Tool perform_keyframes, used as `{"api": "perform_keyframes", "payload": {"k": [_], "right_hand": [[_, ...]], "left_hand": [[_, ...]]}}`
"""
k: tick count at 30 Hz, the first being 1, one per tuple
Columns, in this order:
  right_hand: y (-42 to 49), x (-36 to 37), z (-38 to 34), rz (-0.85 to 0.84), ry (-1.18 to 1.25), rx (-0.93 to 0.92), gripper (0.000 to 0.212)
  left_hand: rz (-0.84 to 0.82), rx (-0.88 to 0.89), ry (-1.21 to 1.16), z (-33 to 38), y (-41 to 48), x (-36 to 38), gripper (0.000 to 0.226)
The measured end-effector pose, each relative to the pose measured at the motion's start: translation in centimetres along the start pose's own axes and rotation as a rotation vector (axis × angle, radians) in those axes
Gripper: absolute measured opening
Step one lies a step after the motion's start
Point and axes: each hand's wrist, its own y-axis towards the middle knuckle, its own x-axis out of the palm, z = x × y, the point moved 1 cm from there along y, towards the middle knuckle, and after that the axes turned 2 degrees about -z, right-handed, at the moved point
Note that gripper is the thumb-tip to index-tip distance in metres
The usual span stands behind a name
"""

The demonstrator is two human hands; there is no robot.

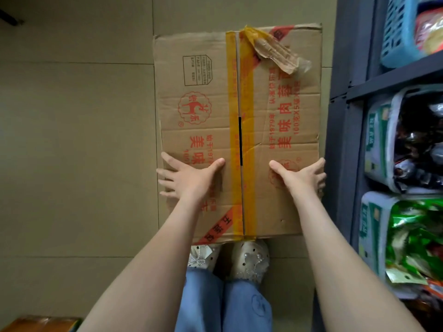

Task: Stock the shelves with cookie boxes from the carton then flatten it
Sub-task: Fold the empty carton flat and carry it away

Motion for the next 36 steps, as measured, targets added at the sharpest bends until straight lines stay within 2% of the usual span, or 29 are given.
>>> {"api": "perform_keyframes", "payload": {"k": [4,11,15,24,36], "right_hand": [[0.3,0.0,-0.3,0.007,-0.015,0.007,0.132],[-1.3,-2.0,-0.9,0.071,0.062,-0.085,0.119],[-3.0,-4.3,-2.0,0.052,0.07,-0.107,0.12],[-12.2,-11.7,-2.5,-0.093,0.043,-0.102,0.113],[-28.4,-27.9,-11.4,-0.099,-0.014,-0.259,0.119]], "left_hand": [[0.068,-0.004,-0.009,0.0,0.4,-0.5,0.148],[0.139,0.066,0.011,1.1,0.1,-4.0,0.138],[0.168,0.108,0.048,2.7,-1.8,-6.7,0.135],[0.266,0.228,0.222,5.8,-11.6,-16.7,0.134],[0.301,0.22,0.084,10.2,-27.0,-33.0,0.137]]}}
